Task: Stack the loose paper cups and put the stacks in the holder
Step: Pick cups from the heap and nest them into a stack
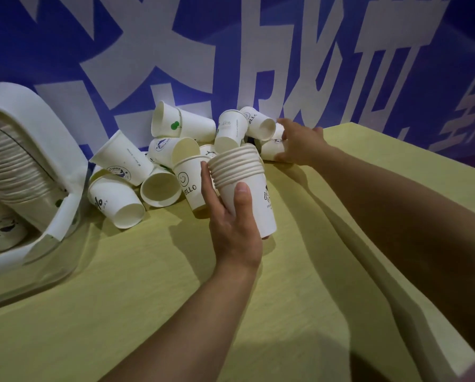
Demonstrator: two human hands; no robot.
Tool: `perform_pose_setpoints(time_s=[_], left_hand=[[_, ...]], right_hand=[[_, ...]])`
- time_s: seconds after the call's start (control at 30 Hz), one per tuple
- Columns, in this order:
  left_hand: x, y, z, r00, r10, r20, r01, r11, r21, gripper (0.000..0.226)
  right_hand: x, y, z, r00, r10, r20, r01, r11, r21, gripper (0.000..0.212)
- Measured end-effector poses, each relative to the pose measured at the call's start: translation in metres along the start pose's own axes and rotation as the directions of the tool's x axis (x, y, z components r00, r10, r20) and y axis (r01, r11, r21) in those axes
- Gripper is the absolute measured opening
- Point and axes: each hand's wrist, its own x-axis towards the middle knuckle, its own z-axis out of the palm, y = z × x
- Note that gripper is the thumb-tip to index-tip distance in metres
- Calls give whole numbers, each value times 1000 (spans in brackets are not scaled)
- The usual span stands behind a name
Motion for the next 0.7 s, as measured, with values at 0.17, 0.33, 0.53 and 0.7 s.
perform_pose_setpoints(time_s=[0.17,0.33,0.53,0.7], left_hand=[[-1,3,-1,1000,10,-2,-9,999,45,82],[-2,3,-1,999,34,-1,-33,998,55,81],[-5,5,2,991,79,106,-88,992,90,67],[-9,4,2,973,93,213,-113,990,81,63]], right_hand=[[-26,13,-15,999,47,-6,-47,998,-33,83],[-81,21,-31,992,123,-37,-109,961,254,70],[-134,3,-33,940,162,-299,166,550,818,90],[-140,-12,-35,922,143,-361,274,417,867,71]])
